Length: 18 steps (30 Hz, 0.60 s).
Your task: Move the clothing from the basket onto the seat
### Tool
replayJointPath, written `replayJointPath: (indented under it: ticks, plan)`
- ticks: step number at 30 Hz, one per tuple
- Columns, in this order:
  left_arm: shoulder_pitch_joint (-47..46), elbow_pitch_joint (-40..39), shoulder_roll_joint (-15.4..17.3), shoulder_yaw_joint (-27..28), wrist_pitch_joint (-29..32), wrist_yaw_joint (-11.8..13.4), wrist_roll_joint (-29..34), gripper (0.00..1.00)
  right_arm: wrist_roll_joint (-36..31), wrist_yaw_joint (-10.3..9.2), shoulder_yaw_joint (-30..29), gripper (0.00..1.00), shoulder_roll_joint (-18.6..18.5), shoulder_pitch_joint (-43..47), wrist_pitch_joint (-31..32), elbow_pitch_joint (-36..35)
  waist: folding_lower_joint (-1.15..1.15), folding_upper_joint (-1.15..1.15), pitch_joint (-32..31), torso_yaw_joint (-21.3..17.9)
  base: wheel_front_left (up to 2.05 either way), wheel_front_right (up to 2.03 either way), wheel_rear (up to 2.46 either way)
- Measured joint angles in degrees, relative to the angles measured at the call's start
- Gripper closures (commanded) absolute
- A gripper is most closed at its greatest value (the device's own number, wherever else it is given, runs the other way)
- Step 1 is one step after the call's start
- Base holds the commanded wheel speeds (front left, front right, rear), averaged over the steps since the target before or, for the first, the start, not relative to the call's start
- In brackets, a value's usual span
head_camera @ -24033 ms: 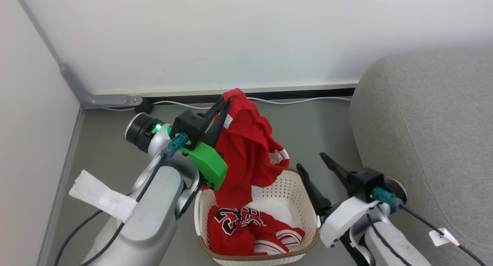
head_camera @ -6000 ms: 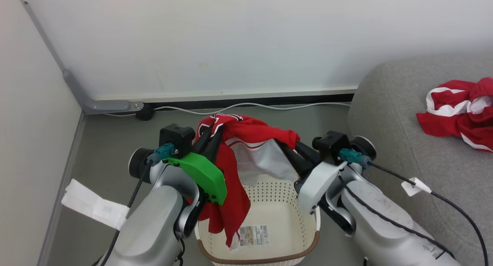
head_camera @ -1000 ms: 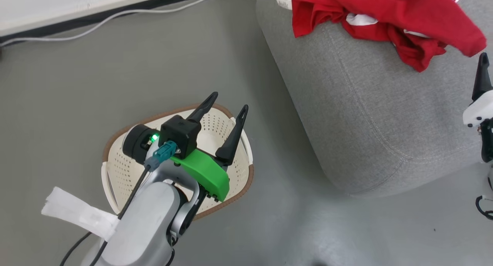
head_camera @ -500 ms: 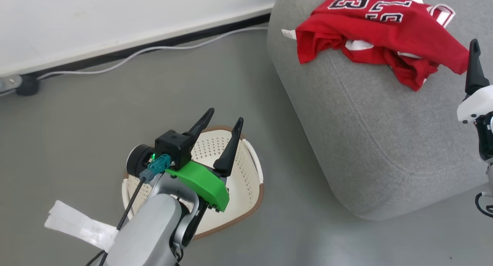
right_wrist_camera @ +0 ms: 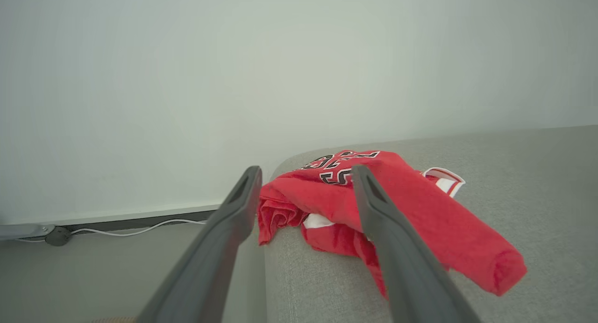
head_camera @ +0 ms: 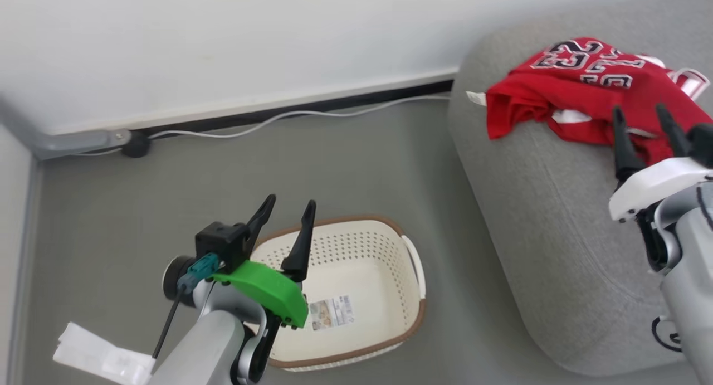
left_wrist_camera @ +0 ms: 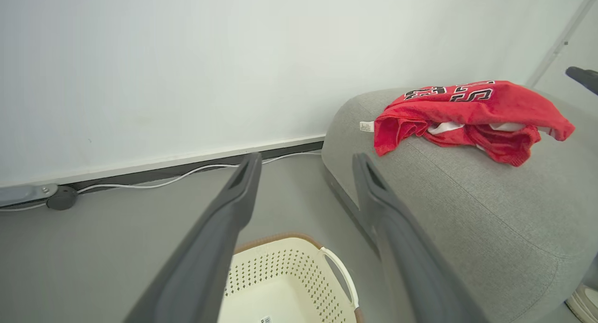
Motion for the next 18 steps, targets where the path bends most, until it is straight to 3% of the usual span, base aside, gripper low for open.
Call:
replayJointPath:
  ticks: [18]
  plan:
    - [7.75,1.30,4.39,10.21,-1.85,2.92,-1.16,0.00,-1.12,0.45,5.72,0.00,7.58,6.76,0.01,-4.31,0.00,0.00,-7.93,9.51,0.00,0.00,0.00]
